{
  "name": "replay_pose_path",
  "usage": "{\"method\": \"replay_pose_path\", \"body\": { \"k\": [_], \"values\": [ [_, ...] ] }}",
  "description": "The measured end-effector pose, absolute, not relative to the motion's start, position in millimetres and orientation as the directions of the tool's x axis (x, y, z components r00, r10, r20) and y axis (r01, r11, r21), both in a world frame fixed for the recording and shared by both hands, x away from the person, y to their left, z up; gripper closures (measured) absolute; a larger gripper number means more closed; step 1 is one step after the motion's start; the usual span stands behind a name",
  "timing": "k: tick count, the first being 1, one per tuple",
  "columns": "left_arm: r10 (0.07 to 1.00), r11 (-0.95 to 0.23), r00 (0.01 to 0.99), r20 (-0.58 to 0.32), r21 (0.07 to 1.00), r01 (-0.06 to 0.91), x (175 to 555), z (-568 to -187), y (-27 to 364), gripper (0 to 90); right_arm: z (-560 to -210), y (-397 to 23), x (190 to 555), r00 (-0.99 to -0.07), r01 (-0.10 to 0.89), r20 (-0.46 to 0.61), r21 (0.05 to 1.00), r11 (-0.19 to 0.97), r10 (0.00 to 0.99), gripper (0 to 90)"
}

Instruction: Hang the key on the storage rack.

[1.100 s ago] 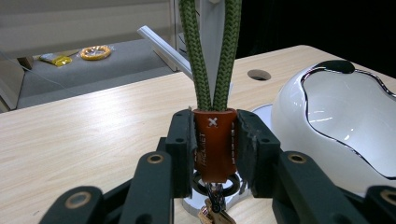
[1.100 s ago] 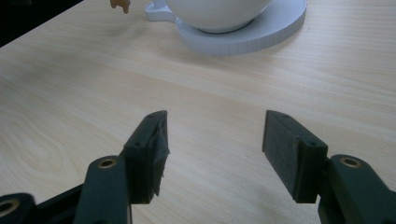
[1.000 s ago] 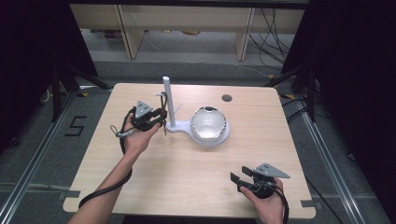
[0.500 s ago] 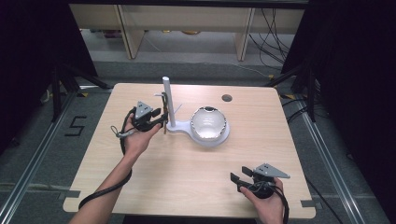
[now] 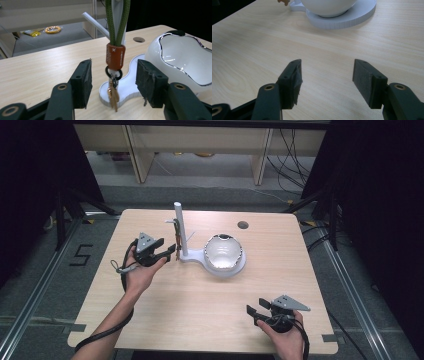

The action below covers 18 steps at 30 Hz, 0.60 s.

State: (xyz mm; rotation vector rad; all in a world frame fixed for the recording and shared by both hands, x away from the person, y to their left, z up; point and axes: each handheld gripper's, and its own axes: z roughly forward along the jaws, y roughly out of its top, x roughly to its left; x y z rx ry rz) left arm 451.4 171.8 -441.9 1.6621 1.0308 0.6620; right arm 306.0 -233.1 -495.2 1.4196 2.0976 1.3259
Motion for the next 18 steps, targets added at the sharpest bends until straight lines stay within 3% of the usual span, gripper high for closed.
{"method": "replay_pose_path", "body": {
  "k": [5, 18],
  "values": [
    [0.867, -0.082, 0.489, -0.093, 0.942, 0.325, 438, -448, 178, 45.2, -497, -233, 307, -0.49, 0.569, 0.248, 0.817, 0.092, 0.836, 41.4],
    [0.876, -0.106, 0.478, -0.066, 0.94, 0.323, 412, -456, 198, 43.4, -499, -233, 310, -0.503, 0.539, 0.205, 0.834, 0.119, 0.839, 41.3]
  ]
}}
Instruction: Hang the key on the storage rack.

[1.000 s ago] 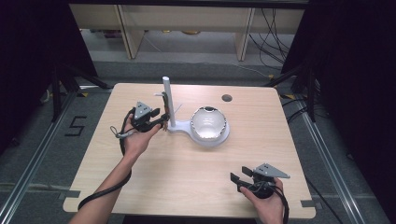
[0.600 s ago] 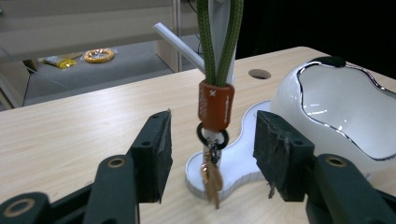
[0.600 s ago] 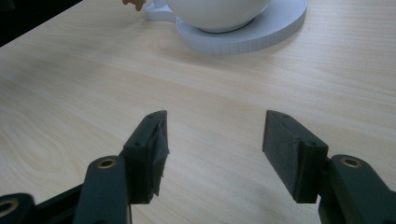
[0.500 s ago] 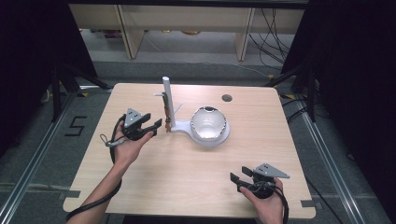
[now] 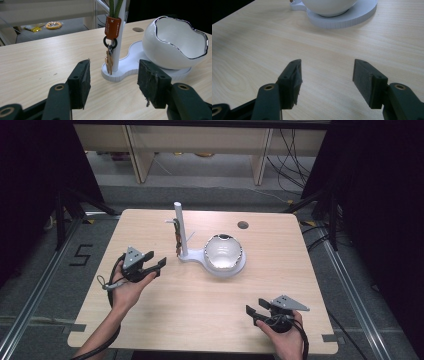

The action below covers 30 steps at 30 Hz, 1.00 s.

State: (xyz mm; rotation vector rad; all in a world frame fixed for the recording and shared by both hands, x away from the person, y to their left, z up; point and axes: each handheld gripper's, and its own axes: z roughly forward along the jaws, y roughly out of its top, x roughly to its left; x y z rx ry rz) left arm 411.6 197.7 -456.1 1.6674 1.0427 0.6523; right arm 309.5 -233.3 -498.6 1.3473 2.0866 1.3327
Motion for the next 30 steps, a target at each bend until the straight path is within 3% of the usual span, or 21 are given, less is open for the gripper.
{"method": "replay_pose_path", "body": {
  "k": [14, 30],
  "values": [
    [0.886, -0.099, 0.459, -0.071, 0.937, 0.336, 375, -472, 223, 42.4, -498, -232, 310, -0.499, 0.544, 0.208, 0.831, 0.118, 0.841, 40.9],
    [0.898, -0.094, 0.43, -0.089, 0.918, 0.385, 343, -515, 249, 40.8, -497, -233, 309, -0.5, 0.557, 0.221, 0.823, 0.115, 0.837, 40.6]
  ]
}}
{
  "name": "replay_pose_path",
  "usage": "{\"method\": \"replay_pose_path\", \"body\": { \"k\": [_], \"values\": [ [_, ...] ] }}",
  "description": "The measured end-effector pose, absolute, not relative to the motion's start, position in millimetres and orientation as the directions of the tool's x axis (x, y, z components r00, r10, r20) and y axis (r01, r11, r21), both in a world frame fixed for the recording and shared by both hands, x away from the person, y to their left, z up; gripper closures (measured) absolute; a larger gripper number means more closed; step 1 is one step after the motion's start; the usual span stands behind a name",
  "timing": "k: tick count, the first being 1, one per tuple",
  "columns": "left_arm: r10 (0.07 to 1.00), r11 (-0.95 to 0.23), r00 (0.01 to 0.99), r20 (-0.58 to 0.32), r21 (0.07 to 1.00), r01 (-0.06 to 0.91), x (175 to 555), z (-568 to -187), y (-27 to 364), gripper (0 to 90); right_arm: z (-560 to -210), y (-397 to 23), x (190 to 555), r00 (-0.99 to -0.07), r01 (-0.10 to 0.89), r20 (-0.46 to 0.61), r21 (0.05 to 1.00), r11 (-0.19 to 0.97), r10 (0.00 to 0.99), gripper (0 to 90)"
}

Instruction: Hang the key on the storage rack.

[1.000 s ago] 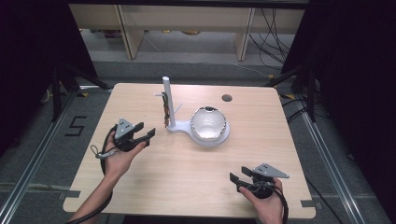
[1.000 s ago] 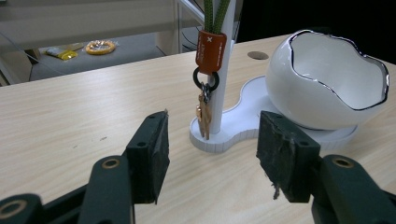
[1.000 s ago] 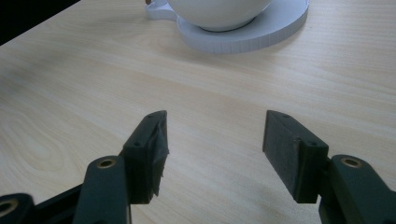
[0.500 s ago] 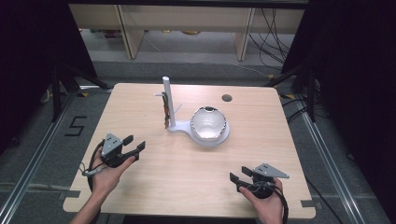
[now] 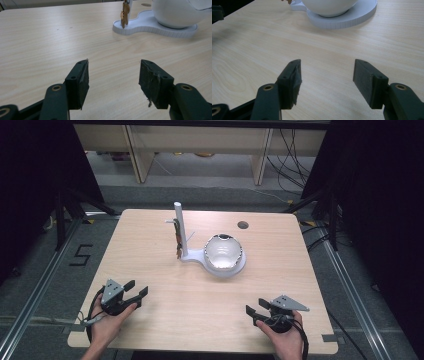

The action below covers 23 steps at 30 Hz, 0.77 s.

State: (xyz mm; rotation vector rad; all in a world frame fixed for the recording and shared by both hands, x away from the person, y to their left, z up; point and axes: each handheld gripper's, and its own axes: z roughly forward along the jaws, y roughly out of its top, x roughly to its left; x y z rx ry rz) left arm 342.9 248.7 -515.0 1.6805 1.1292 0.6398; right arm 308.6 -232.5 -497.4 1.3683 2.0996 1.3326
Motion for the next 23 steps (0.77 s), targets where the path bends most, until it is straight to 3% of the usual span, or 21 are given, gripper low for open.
{"method": "replay_pose_path", "body": {
  "k": [23],
  "values": [
    [0.921, -0.056, 0.381, -0.084, 0.938, 0.343, 332.0, -523.6, 256.3, 37.1, -497.4, -233.1, 308.1, -0.497, 0.562, 0.215, 0.818, 0.123, 0.841, 40.4]
  ]
}}
